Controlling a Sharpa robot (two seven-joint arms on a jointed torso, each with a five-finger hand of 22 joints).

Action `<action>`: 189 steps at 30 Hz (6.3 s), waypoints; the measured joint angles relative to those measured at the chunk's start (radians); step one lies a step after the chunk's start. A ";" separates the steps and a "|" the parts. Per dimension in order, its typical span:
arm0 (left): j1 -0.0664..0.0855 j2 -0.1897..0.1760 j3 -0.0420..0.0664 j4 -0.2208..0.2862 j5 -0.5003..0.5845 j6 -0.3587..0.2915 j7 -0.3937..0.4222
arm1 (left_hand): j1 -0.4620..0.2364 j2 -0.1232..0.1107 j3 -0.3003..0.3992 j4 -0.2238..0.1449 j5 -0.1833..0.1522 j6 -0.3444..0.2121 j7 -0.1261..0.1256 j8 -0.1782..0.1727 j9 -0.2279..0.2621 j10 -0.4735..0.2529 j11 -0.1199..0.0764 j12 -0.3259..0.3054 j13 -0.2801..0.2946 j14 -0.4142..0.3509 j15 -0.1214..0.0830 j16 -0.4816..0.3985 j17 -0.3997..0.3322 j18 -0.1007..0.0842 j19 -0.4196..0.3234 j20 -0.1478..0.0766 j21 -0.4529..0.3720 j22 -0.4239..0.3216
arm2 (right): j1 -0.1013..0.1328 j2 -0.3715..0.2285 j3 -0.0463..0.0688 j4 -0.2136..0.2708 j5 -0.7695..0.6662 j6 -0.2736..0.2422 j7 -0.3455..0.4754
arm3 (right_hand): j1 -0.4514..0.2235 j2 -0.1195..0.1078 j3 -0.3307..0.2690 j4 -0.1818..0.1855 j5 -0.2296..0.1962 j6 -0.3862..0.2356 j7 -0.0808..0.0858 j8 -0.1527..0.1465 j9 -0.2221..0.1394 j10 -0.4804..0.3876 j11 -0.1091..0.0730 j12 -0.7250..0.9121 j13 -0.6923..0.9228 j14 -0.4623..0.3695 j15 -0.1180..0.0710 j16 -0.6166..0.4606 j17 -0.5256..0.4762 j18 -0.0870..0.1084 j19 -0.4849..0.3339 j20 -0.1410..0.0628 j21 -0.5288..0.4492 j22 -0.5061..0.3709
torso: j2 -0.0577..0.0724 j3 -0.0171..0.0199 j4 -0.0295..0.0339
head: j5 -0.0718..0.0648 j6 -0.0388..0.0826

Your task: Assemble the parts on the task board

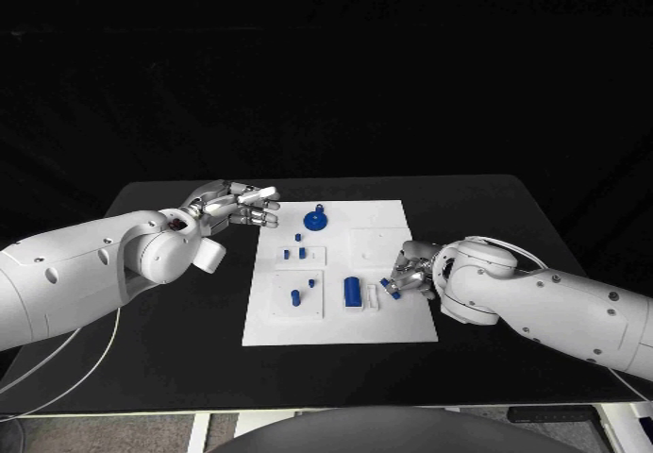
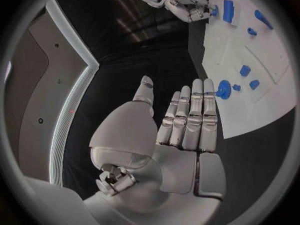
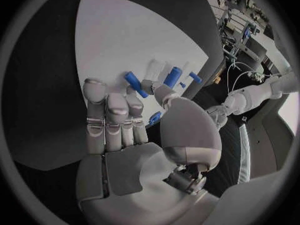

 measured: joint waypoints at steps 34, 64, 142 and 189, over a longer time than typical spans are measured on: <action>0.000 -0.001 0.000 0.000 -0.017 0.010 -0.010 | -0.007 -0.007 -0.005 0.010 0.000 -0.001 0.000 0.000 0.000 -0.011 0.004 0.000 0.000 -0.004 0.004 0.000 -0.002 0.000 0.000 0.000 -0.003 -0.001 | 0.024 0.058 -0.010 -0.034 0.123 0.079 -0.033 | 0.003 -0.003 -0.070 0.029 -0.104 0.000 0.000 0.001 0.001 -0.017 0.002 -0.035 -0.021 0.000 0.000 -0.020 -0.008 0.000 0.000 0.000 -0.036 -0.019 | 0.000 0.0006 0.0004 | 0.003 -0.006; 0.000 0.003 0.000 -0.012 -0.028 0.010 -0.030 | -0.007 -0.007 -0.001 0.021 0.000 -0.001 0.000 0.000 -0.001 -0.011 0.004 0.000 0.000 -0.004 0.004 0.000 -0.002 0.000 0.000 0.000 -0.003 0.000 | 0.021 0.070 -0.016 -0.027 0.047 0.070 -0.037 | -0.067 -0.009 0.032 0.172 -0.436 0.015 -0.011 0.009 -0.003 -0.020 -0.001 -0.050 -0.042 0.000 0.000 -0.056 -0.036 0.000 0.000 0.000 -0.052 -0.043 | 0.000 0.0008 -0.0006 | 0.006 -0.012; 0.037 0.154 0.002 -0.342 0.129 -0.129 0.104 | 0.029 0.018 0.018 -0.007 0.012 -0.150 -0.031 -0.006 -0.008 -0.235 0.007 -0.011 -0.005 -0.226 0.025 -0.004 -0.032 0.025 -0.094 0.083 -0.069 -0.037 | 0.082 0.294 0.127 -0.692 0.967 -0.272 0.824 | 0.114 0.139 -0.290 0.029 -0.333 -0.192 0.063 0.004 -0.008 -0.270 0.155 -0.918 -1.123 -0.328 0.190 -0.938 -0.978 0.029 -0.432 0.231 -0.596 -1.025 | -0.037 0.0128 0.0035 | 0.011 0.167; -0.170 -0.015 0.147 0.291 0.152 -0.708 0.248 | -1.243 -0.029 0.138 0.000 -0.048 -0.959 -0.157 -0.064 -0.063 -1.097 -0.136 -0.062 -0.058 -1.201 -0.111 -0.063 -0.093 -0.046 -1.065 -0.093 -0.150 -0.111 | 0.222 0.076 -0.218 -0.052 1.369 -0.706 1.140 | -1.055 0.132 -0.460 0.135 -0.635 -1.198 -0.056 -0.052 -0.069 -1.340 0.036 -0.981 -1.184 -1.458 0.079 -1.005 -1.113 -0.054 -1.461 0.100 -0.661 -1.147 | -0.030 -0.0018 -0.0574 | 0.070 0.231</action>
